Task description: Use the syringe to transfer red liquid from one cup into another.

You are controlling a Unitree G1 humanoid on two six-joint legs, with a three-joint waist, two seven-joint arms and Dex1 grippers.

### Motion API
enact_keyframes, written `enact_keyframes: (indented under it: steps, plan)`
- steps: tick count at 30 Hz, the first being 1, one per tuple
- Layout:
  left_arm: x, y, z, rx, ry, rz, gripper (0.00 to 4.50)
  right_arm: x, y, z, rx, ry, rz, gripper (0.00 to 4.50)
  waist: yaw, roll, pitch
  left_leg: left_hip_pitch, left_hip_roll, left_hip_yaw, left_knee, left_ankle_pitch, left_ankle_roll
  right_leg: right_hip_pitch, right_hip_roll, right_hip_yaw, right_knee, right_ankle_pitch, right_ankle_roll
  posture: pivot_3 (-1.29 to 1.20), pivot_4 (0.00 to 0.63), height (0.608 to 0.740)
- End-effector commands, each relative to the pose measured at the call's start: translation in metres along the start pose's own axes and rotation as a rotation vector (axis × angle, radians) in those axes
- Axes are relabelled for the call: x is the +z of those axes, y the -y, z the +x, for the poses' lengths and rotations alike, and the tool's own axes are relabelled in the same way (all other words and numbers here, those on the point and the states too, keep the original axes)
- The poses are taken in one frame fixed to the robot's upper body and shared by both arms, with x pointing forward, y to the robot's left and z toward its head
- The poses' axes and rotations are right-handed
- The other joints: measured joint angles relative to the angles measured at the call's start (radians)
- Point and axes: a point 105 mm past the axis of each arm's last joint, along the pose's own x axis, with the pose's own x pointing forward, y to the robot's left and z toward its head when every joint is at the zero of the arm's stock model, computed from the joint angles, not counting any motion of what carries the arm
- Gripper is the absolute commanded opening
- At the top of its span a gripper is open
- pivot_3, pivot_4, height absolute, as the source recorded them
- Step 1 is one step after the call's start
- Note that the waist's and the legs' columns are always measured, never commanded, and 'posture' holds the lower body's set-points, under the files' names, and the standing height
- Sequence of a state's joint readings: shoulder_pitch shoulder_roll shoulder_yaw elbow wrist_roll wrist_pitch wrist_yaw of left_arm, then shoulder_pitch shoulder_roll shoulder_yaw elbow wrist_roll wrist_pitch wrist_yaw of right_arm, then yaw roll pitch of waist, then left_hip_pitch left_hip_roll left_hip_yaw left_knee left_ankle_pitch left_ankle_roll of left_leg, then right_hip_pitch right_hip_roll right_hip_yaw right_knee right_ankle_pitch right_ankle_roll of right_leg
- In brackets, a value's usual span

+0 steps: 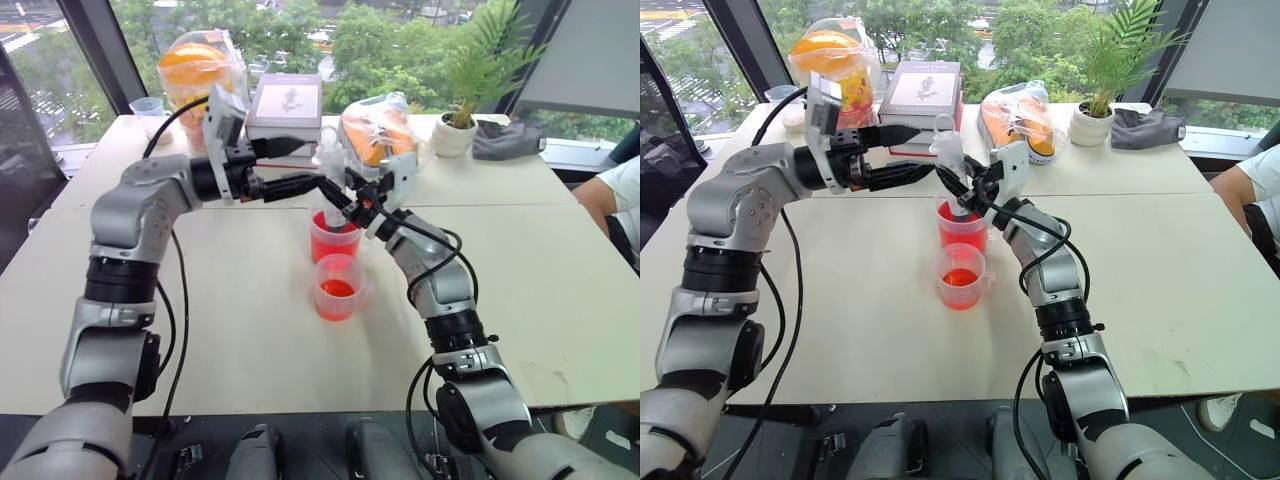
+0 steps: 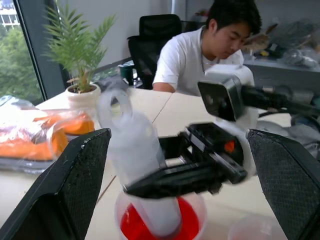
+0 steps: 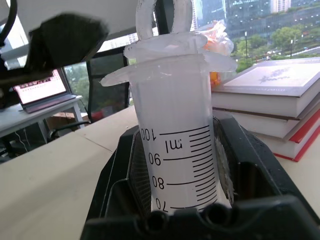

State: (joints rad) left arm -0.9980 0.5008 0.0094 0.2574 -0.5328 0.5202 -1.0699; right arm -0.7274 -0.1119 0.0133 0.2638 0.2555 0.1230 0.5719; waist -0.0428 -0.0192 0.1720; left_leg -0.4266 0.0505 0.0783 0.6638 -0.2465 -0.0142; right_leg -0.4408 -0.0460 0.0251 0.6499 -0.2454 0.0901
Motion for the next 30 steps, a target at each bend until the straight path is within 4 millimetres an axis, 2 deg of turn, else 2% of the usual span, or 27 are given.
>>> enact_keyframes:
  steps: [1, 11, 14, 20, 22, 30]
  plan:
    - [0.015, -0.004, 0.009, -0.01, 0.029, 0.066, 4.5, 0.014, -0.004, 0.002, 0.009, 0.052, -0.032, 1.38, 0.0, 0.0, 0.0, 0.0, 0.0, 0.0, 0.0, 0.0, 0.0, 0.0, 0.0, 0.0, 0.0, 0.0, 0.0, 0.0, 0.15, 0.74]
    - [0.012, -0.016, 0.02, -0.005, 0.06, 0.017, 4.5, 0.016, -0.008, 0.0, 0.027, 0.048, -0.055, 1.38, 0.0, 0.0, 0.0, 0.0, 0.0, 0.0, 0.0, 0.0, 0.0, 0.0, 0.0, 0.0, 0.0, 0.0, 0.0, 0.0, 0.15, 0.74]
    - [0.01, -0.019, 0.021, -0.005, 0.061, 0.005, 3.67, 0.018, -0.01, 0.0, 0.035, 0.051, -0.06, 1.38, -0.001, 0.0, 0.0, 0.0, 0.0, 0.0, 0.0, 0.0, 0.0, 0.0, 0.0, 0.0, 0.0, 0.0, 0.0, 0.0, 0.15, 0.74]
    - [0.009, -0.019, 0.023, -0.012, 0.067, -0.003, 0.74, 0.02, -0.012, 0.0, 0.046, 0.054, -0.064, 1.38, -0.001, 0.0, 0.0, 0.0, 0.0, 0.0, 0.0, 0.0, 0.0, 0.0, 0.0, 0.0, 0.0, 0.0, 0.0, 0.0, 0.15, 0.74]
    - [0.01, -0.019, 0.024, -0.014, 0.072, -0.003, 0.08, 0.02, -0.013, 0.0, 0.051, 0.052, -0.064, 1.38, 0.0, 0.0, 0.0, 0.0, 0.0, 0.0, 0.0, 0.0, 0.0, 0.0, 0.0, 0.0, 0.0, 0.0, 0.0, 0.0, 0.15, 0.74]
    - [0.03, -0.021, 0.025, -0.008, 0.111, 0.036, 0.08, 0.009, -0.018, -0.003, 0.077, 0.008, -0.039, 1.38, 0.0, 0.0, 0.0, 0.0, 0.0, 0.0, 0.0, 0.0, 0.0, 0.0, 0.0, 0.0, 0.0, 0.0, 0.0, 0.0, 0.15, 0.74]
